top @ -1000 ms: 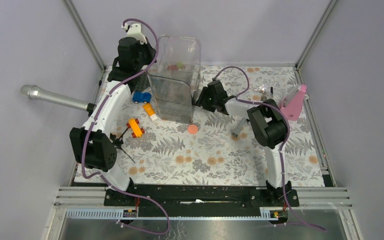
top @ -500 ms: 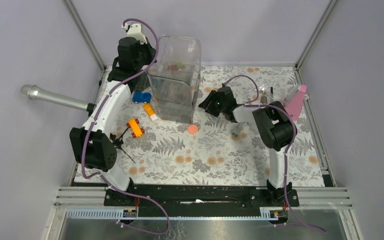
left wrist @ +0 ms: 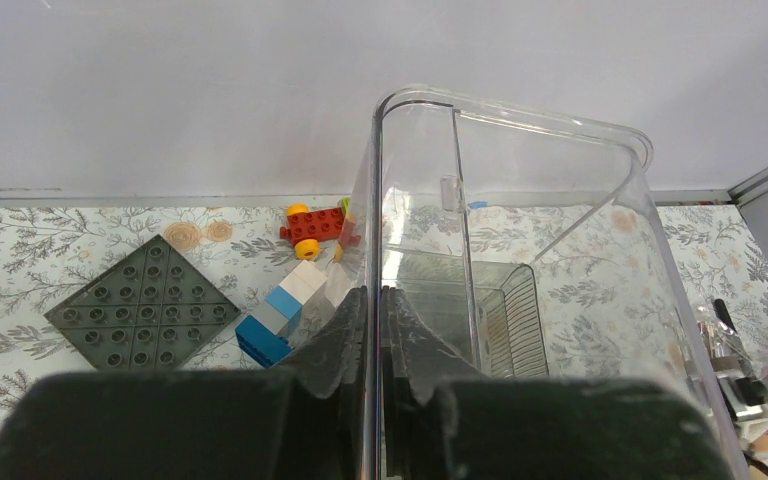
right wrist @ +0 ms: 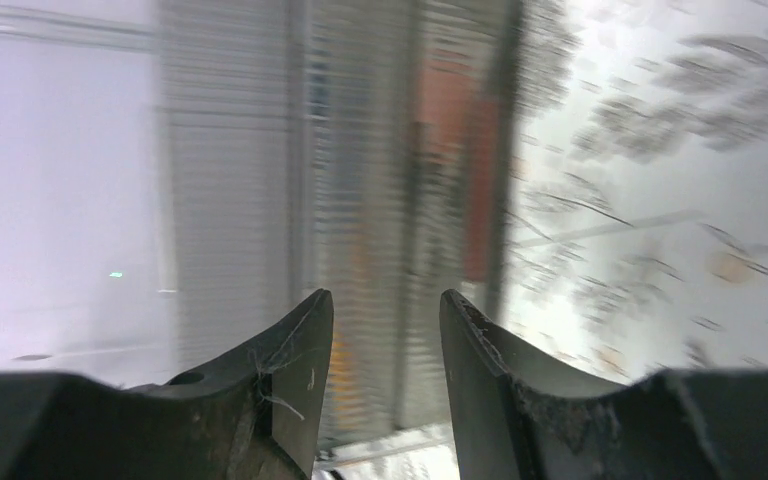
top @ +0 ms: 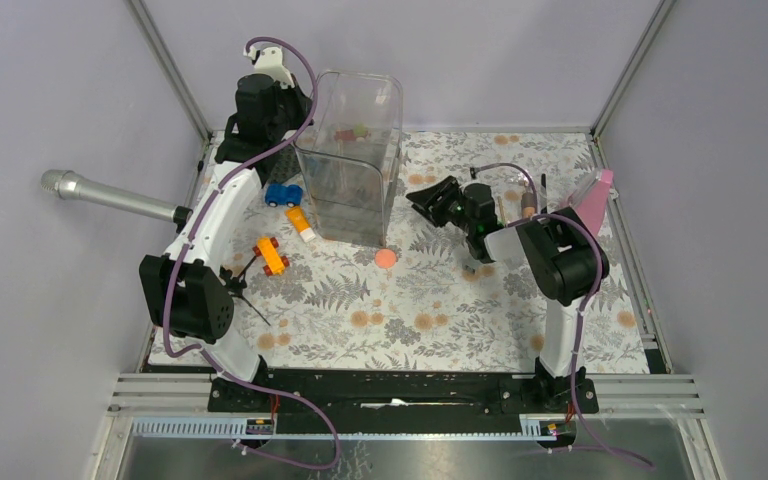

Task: Organize the makeup
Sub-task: Open the drawer in the storage box.

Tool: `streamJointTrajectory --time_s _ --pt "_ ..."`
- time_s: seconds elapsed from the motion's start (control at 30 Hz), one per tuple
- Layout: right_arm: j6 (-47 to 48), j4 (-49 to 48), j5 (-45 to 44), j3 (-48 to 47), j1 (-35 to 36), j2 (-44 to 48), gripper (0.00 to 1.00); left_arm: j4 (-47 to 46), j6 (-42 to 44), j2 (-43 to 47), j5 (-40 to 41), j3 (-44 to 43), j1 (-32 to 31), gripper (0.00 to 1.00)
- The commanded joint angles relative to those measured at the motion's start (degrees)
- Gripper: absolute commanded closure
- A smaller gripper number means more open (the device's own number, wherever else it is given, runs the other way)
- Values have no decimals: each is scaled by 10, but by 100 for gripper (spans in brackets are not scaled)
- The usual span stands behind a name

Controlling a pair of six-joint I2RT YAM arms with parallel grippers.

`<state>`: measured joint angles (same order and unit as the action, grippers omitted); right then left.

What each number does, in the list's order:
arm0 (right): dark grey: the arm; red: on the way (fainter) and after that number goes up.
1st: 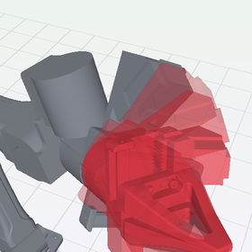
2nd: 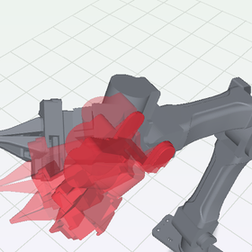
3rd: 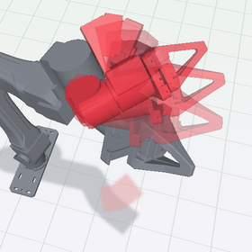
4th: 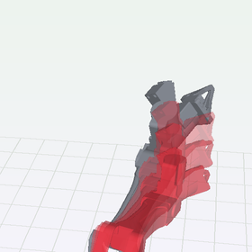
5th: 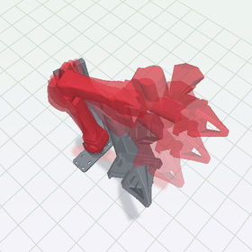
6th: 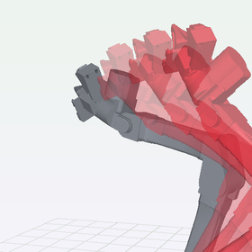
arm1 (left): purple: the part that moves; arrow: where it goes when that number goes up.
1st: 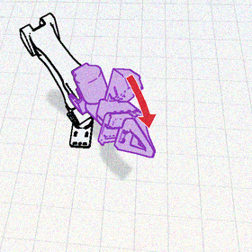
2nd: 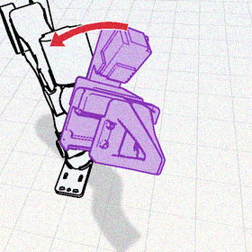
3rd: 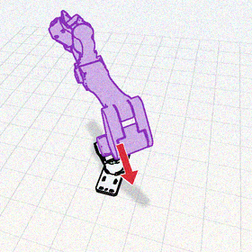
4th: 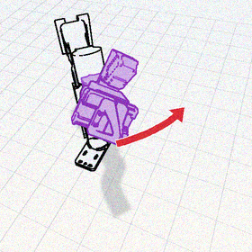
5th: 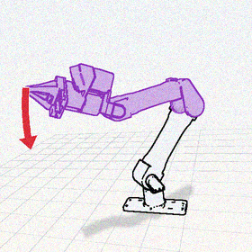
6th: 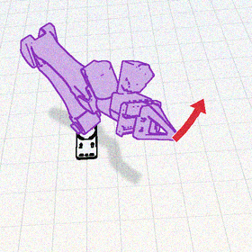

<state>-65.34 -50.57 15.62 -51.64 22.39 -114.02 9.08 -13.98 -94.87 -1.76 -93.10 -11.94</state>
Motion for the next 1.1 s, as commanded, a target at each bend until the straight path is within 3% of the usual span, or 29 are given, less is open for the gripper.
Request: streamJointTrajectory --time_s 0.0,0.7,0.83,1.07 --pt "-93 -191 41 -6 2 -15 50 81 -2 -18 -41 20 -13 93" --pt "-186 -234 97 -110 1 -134 50 81 -2 -20 -43 19 -13 93" --pt "-194 -234 104 -121 2 -147 54 81 -1 -19 -41 18 -13 93" --pt "-224 -265 110 -138 2 -176 71 81 0 -21 -42 18 -13 93"
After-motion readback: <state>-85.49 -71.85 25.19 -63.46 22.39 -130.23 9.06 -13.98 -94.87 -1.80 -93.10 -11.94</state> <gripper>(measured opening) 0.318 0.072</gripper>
